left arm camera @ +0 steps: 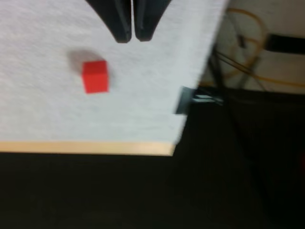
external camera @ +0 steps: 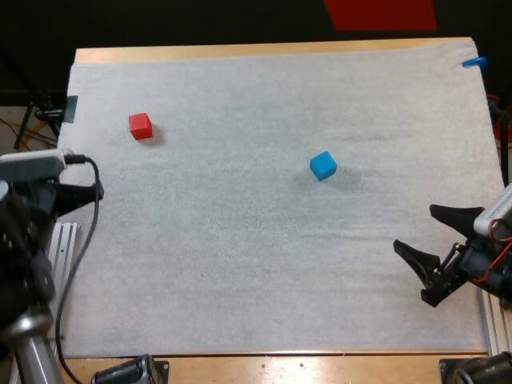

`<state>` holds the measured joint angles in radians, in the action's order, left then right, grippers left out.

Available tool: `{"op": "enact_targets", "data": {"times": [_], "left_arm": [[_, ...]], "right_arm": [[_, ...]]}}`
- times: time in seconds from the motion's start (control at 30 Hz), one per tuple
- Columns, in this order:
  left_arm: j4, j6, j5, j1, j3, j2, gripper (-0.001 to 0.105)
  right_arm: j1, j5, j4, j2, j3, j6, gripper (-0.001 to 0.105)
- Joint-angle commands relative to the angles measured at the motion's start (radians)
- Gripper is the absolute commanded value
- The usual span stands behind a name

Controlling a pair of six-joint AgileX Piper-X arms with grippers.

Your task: Stack red cube on blue cube

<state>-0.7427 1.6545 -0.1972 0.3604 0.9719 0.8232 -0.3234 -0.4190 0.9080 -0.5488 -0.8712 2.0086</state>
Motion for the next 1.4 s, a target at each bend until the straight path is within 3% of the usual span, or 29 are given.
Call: {"op": "enact_targets", "data": {"times": [0.0, 0.37, 0.6, 0.93, 1.37], "left_arm": [[0.016, -0.001, -0.039, -0.004, 0.012, 0.036, 0.000], [0.020, -0.004, -0.037, -0.053, 0.104, 0.324, 0.000], [0.041, -0.026, 0.094, -0.180, 0.173, 0.462, 0.000], [0.071, 0.002, 0.096, -0.176, 0.264, 0.684, 0.000], [0.077, 0.005, 0.115, -0.200, 0.446, 0.936, 0.000]], "right_arm": [[-0.002, -0.013, -0.014, 0.001, -0.010, 0.018, 0.071], [-0.002, -0.013, -0.014, 0.001, -0.010, 0.016, 0.071], [-0.002, -0.011, -0.014, 0.001, -0.010, 0.011, 0.071], [-0.002, -0.011, -0.014, 0.001, -0.010, 0.011, 0.071], [-0.002, -0.011, -0.014, 0.001, -0.010, 0.009, 0.071]]}}
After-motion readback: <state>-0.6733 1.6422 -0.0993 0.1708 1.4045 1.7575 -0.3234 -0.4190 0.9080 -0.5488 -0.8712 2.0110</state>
